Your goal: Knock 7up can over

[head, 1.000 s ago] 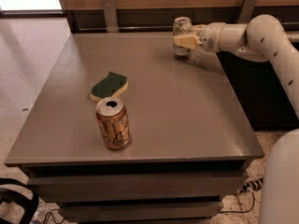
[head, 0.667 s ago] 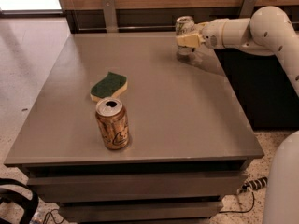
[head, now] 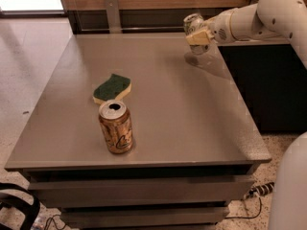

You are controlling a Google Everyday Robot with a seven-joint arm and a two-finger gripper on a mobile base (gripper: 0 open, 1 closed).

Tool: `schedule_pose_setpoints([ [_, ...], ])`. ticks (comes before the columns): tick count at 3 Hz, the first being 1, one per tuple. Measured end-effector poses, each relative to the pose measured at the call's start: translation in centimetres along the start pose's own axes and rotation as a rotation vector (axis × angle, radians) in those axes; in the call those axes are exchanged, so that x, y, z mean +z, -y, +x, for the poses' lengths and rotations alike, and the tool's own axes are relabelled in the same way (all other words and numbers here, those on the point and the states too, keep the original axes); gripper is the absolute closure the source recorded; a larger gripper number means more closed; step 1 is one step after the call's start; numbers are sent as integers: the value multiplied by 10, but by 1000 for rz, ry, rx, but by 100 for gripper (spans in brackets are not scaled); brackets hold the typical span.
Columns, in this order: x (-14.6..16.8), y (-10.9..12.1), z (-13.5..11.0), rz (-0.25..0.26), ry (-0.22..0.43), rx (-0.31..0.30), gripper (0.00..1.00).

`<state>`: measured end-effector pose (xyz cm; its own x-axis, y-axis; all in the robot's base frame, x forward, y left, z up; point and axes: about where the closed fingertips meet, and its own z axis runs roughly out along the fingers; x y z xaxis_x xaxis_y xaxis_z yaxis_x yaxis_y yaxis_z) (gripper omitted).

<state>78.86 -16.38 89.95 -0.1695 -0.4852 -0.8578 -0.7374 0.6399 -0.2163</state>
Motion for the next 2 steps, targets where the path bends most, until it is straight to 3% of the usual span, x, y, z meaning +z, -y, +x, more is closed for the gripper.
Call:
schedule_pose_setpoints([
  [1, -10, 2, 2, 20, -95, -50, 100],
  [2, -12, -1, 3, -17, -175, -104, 100],
])
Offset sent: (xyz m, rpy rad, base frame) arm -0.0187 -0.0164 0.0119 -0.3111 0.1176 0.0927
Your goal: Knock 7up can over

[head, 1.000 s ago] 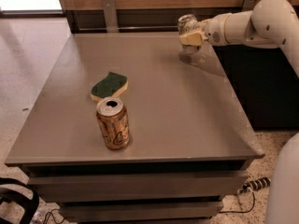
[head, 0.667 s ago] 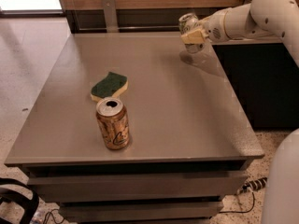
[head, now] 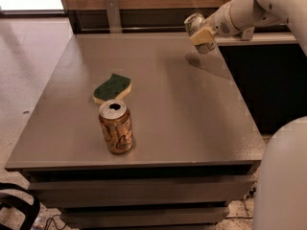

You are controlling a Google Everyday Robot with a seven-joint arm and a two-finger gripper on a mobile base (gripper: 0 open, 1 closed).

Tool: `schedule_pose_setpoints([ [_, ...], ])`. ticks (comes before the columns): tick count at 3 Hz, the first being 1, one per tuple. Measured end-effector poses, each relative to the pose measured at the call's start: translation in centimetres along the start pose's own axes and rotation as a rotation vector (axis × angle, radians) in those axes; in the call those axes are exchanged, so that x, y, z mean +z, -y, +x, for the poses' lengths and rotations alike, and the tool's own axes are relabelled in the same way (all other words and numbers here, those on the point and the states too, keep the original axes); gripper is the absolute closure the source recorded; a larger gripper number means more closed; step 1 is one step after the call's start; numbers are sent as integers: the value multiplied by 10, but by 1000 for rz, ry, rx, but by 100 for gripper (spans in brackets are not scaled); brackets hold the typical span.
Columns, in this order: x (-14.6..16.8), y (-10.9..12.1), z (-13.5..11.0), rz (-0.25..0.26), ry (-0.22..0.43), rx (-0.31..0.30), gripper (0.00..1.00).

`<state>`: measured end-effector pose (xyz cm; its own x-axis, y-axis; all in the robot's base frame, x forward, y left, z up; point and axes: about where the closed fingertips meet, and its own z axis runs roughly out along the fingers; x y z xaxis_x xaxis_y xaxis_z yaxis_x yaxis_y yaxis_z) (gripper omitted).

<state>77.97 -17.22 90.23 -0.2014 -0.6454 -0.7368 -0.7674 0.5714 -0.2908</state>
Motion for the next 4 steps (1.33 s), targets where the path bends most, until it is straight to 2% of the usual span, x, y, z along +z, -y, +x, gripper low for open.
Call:
schedule_pose_setpoints([
  [1, 3, -9, 2, -72, -65, -35, 100],
  [2, 10, -19, 9, -147, -119, -41, 100],
  [4, 26, -27, 31, -205, -250, -40, 100],
])
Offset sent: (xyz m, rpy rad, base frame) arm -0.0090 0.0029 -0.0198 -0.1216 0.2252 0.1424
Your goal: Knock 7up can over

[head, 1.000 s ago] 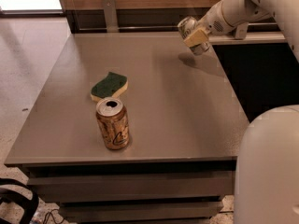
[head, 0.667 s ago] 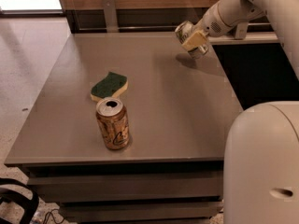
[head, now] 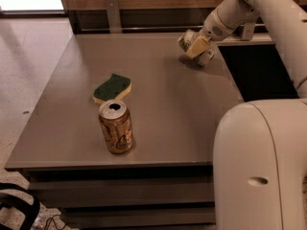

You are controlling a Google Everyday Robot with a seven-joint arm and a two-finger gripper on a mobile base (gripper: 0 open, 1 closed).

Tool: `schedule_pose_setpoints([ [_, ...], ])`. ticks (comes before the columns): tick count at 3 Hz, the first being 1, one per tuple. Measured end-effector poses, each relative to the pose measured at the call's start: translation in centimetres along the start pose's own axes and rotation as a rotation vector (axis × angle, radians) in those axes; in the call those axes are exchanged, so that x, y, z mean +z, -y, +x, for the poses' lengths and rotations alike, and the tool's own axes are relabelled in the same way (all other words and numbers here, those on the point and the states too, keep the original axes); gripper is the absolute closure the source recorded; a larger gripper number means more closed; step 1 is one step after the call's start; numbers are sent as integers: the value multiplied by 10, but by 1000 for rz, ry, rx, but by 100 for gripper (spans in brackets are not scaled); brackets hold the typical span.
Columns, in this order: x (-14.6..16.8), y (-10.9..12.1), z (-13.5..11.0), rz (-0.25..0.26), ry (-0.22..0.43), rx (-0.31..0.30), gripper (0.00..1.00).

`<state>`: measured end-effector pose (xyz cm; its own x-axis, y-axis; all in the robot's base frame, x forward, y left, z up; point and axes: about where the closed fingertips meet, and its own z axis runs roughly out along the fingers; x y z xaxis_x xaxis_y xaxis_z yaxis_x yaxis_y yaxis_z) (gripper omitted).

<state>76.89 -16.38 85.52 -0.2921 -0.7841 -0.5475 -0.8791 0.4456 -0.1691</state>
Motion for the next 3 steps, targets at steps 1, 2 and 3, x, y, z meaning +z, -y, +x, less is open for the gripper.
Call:
schedule_pose_setpoints([
  [1, 8, -1, -1, -14, -33, -10, 100],
  [2, 35, -8, -6, -69, -70, -35, 100],
  [3, 41, -10, -9, -91, -75, -42, 100],
])
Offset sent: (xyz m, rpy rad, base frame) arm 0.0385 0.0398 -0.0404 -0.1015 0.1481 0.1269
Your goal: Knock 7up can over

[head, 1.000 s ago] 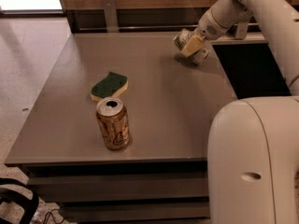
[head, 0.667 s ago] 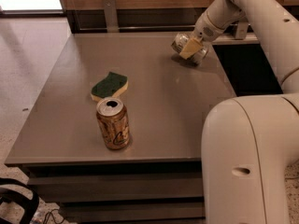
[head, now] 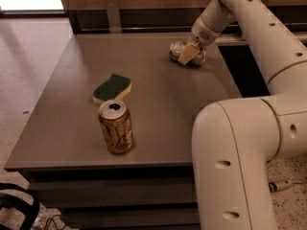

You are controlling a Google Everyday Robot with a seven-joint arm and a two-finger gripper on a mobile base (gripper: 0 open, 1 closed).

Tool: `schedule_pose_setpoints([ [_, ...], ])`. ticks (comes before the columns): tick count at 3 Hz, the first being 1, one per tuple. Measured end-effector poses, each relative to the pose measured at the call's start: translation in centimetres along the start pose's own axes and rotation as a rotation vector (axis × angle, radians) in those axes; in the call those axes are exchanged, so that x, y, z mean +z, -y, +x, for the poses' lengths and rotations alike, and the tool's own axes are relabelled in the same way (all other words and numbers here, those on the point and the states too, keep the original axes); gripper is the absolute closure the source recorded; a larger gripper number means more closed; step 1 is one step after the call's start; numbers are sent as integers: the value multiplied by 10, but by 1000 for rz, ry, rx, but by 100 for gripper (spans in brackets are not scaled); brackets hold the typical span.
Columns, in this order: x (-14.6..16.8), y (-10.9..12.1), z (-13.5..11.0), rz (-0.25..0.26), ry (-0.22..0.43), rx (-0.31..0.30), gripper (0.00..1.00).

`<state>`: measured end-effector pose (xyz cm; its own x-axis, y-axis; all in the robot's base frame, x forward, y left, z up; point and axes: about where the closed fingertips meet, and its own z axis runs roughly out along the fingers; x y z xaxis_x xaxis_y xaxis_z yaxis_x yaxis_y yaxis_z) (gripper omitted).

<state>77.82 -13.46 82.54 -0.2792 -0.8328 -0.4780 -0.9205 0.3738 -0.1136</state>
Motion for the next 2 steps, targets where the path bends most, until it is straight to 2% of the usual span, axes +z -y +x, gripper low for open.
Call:
schedule_pose_setpoints([
  [1, -1, 0, -1, 0, 0, 0, 84],
  [2, 2, 0, -1, -3, -1, 0, 60],
])
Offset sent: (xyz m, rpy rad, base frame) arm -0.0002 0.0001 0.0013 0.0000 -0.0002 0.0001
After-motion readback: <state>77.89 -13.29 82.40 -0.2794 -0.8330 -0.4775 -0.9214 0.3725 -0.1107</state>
